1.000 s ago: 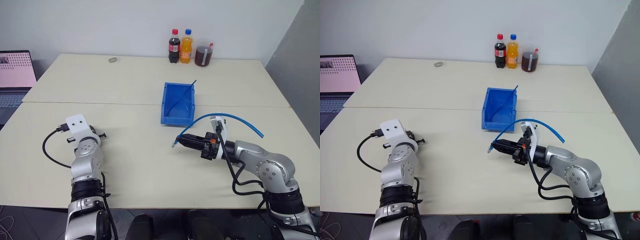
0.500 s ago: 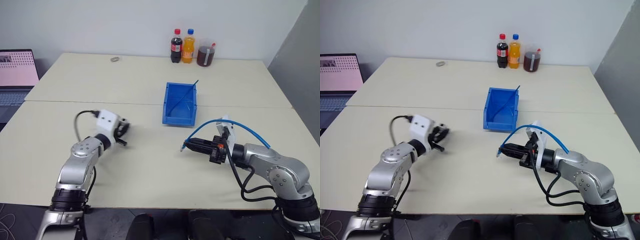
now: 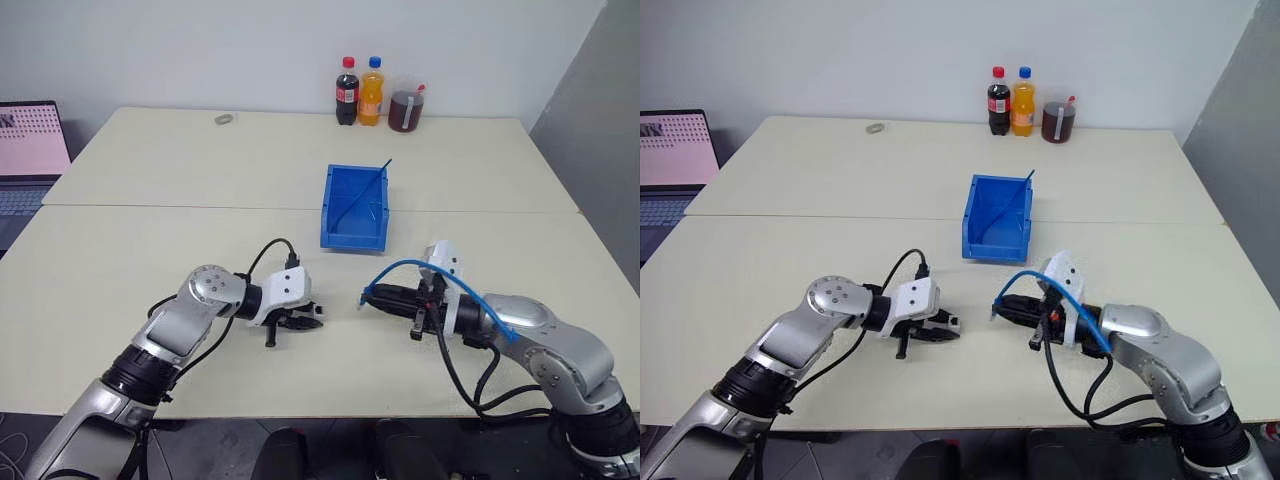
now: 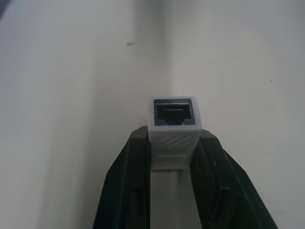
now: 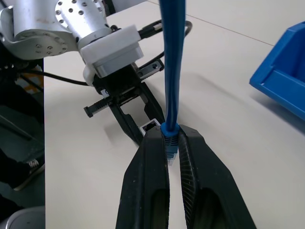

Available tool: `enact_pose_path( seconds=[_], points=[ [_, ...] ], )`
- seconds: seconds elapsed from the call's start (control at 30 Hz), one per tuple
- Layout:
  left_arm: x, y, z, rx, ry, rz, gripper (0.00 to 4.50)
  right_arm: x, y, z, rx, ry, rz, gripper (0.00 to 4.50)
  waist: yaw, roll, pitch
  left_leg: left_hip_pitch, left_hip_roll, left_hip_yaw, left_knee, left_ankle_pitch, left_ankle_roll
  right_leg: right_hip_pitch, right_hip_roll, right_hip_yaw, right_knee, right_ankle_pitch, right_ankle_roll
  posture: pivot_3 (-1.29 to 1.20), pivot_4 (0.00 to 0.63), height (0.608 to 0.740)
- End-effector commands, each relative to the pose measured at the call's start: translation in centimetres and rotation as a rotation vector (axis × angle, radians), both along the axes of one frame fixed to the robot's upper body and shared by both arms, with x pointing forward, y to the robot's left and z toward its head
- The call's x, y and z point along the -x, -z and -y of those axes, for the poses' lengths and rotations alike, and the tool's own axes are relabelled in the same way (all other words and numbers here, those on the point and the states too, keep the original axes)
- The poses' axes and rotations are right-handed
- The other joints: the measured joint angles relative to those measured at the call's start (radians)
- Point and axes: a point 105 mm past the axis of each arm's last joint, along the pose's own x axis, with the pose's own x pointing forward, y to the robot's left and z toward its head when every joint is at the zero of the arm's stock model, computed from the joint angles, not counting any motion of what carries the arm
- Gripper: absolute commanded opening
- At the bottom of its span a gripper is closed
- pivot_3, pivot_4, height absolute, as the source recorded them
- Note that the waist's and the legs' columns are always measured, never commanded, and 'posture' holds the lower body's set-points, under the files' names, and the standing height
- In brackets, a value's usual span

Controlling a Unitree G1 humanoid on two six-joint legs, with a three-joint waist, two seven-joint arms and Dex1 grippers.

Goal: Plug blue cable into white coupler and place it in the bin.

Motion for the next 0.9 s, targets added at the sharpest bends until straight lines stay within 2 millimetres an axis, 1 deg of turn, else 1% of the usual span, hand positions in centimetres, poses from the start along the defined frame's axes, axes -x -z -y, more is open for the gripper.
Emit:
enact_pose_path(
  seconds=[0.03, 0.2, 0.33, 0.5, 0.67, 0.9],
  points=[
    [0.2, 0.7, 0.1, -0.044, 0.053, 0.001, 0.8, -0.1, -0.5, -1.4, 0.003, -0.057, 0.088, 0.04, 0.0, 0.0, 0.0, 0.0, 0.0, 0.0, 0.0, 0.0, 0.0, 0.0, 0.0, 0.0, 0.0, 0.0, 0.0, 0.0, 0.15, 0.74],
    [0.1, 1.0, 0.0, -0.045, 0.066, -0.012, 0.79, -0.8, -0.4, -2.8, -0.02, -0.086, 0.117, 0.04, 0.001, 0.0, 0.0, 0.001, 0.0, 0.0, 0.001, 0.0, 0.0, 0.0, 0.0, 0.0, 0.001, 0.0, 0.0, 0.0, 0.15, 0.74],
    [0.3, 1.2, -0.2, -0.056, 0.079, -0.014, 0.79, -1.3, 0.0, -3.6, -0.036, -0.088, 0.128, 0.04, 0.002, 0.0, 0.0, 0.0, 0.0, 0.0, 0.001, 0.0, 0.0, 0.001, 0.0, 0.0, 0.001, 0.0, 0.0, 0.0, 0.15, 0.74],
    [0.3, 1.3, -0.4, -0.056, 0.077, -0.013, 0.79, -1.5, 0.9, -4.8, -0.044, -0.111, 0.134, 0.04, 0.002, 0.0, 0.0, 0.001, 0.0, 0.0, 0.001, 0.0, 0.0, 0.001, 0.0, -0.001, 0.001, 0.0, 0.0, 0.0, 0.15, 0.74],
    [0.2, 1.3, -0.5, -0.048, 0.069, -0.017, 0.79, -1.4, 1.7, -5.4, -0.047, -0.12, 0.142, 0.04, 0.002, 0.0, 0.0, 0.001, 0.0, 0.0, 0.001, 0.0, 0.0, 0.001, 0.0, 0.0, 0.001, 0.0, 0.0, 0.0, 0.15, 0.74],
    [0.1, 1.5, -0.7, -0.043, 0.067, -0.024, 0.79, -1.3, 3.1, -5.6, -0.034, -0.124, 0.15, 0.04, 0.001, 0.0, -0.001, 0.001, 0.0, 0.0, 0.001, 0.0, 0.0, 0.001, 0.0, -0.001, 0.002, 0.0, -0.001, 0.0, 0.15, 0.74]
  ],
)
